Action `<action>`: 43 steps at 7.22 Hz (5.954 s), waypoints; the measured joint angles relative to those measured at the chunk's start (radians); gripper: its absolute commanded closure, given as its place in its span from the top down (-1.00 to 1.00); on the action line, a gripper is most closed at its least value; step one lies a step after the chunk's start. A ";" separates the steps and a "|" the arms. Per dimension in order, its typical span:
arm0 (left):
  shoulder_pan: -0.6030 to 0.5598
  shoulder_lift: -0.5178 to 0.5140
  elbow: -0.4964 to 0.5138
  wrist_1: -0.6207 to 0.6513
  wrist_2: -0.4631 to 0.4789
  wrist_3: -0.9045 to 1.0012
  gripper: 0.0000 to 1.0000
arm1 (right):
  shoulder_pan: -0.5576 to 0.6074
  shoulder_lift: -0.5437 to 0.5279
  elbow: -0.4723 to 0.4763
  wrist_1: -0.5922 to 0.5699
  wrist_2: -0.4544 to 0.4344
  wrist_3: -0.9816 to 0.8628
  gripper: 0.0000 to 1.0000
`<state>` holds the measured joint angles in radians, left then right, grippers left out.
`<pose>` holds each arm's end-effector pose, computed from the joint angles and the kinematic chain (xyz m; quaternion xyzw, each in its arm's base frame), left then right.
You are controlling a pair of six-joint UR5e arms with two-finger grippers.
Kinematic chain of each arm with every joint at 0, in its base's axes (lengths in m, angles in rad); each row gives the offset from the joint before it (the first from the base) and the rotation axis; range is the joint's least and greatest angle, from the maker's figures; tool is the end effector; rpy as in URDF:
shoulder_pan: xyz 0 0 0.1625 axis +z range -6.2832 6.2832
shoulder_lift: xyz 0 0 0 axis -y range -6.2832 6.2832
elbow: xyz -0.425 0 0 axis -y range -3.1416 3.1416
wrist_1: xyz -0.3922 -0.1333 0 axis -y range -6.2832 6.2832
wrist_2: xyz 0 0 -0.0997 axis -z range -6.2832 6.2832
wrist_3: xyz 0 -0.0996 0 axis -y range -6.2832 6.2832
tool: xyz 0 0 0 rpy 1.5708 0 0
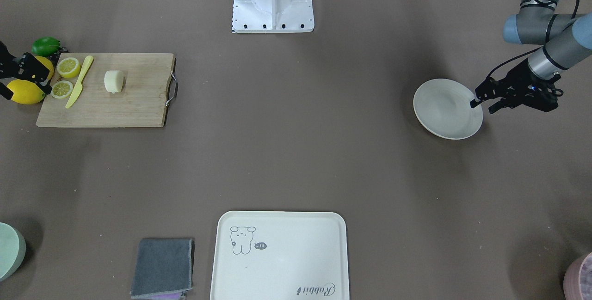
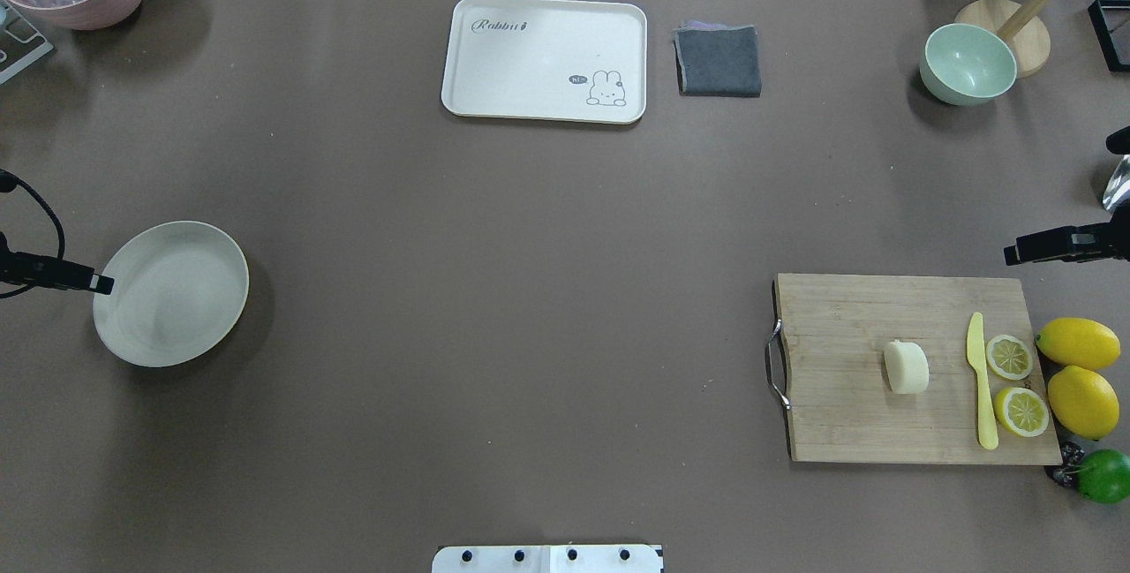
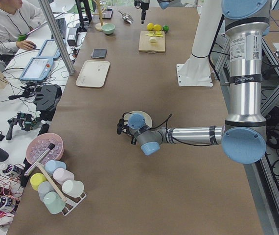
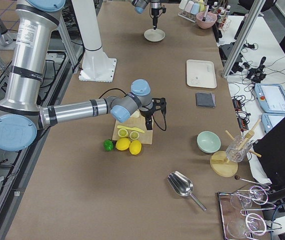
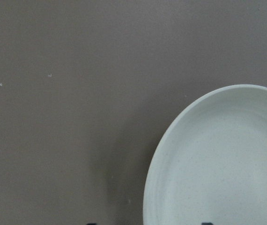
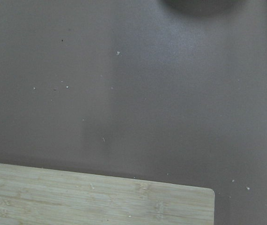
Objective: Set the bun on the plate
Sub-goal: 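Push the white plate toward the table centre with the left gripper, then lower the right gripper onto the cream bun and grasp it, then carry the bun over the plate with the right gripper while the left arm withdraws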
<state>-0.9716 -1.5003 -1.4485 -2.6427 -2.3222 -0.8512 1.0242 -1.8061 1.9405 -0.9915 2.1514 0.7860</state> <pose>0.2138 -0.4288 0.6312 0.0760 0.5111 0.0491 0.8548 -0.1508 -0.3992 0.5209 0.0973 -0.4177 0.0079 0.9033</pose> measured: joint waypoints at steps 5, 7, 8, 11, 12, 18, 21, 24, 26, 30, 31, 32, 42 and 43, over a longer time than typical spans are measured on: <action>0.007 -0.011 -0.004 -0.091 -0.005 -0.153 -1.00 | -0.001 0.001 0.000 0.006 -0.001 -0.005 0.99; 0.007 -0.053 -0.054 -0.100 -0.004 -0.278 -1.00 | -0.002 0.001 -0.001 0.013 -0.001 -0.005 0.99; 0.014 -0.107 -0.065 -0.096 -0.001 -0.348 -1.00 | -0.003 0.001 -0.001 0.015 -0.001 -0.003 0.99; 0.131 -0.290 -0.115 0.051 0.109 -0.473 -1.00 | -0.005 0.003 0.001 0.016 0.000 0.003 0.99; 0.203 -0.343 -0.167 0.179 0.180 -0.484 -1.00 | -0.005 0.004 0.000 0.016 0.000 0.004 0.99; 0.484 -0.515 -0.224 0.463 0.420 -0.534 0.96 | -0.009 0.008 -0.001 0.016 -0.001 0.004 0.99; 0.483 -0.523 -0.246 0.464 0.425 -0.534 0.96 | -0.053 0.056 0.000 0.001 -0.015 0.055 0.98; 0.435 -0.511 -0.284 0.465 0.418 -0.534 0.96 | -0.196 0.162 0.037 -0.174 -0.134 0.195 0.95; 0.407 -0.498 -0.287 0.467 0.417 -0.532 0.96 | -0.284 0.157 0.055 -0.230 -0.204 0.284 0.93; 0.392 -0.489 -0.286 0.466 0.418 -0.529 0.96 | -0.446 -0.010 0.060 -0.017 -0.314 0.427 0.87; 0.392 -0.489 -0.286 0.466 0.418 -0.529 0.96 | -0.481 -0.018 0.061 -0.006 -0.343 0.456 0.84; 0.391 -0.489 -0.286 0.466 0.419 -0.528 0.96 | -0.500 -0.018 0.064 -0.002 -0.358 0.473 0.84; 0.264 -0.473 -0.288 0.466 0.287 -0.512 0.96 | -0.484 0.086 0.083 -0.055 -0.354 0.478 -0.74; 0.178 -0.444 -0.288 0.466 0.200 -0.465 0.96 | -0.478 0.189 0.081 -0.158 -0.356 0.480 -0.74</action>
<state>-0.7935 -1.9441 -1.7365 -2.1767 -2.1225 -1.3164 0.5464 -1.6172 2.0216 -1.1499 1.7951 1.2657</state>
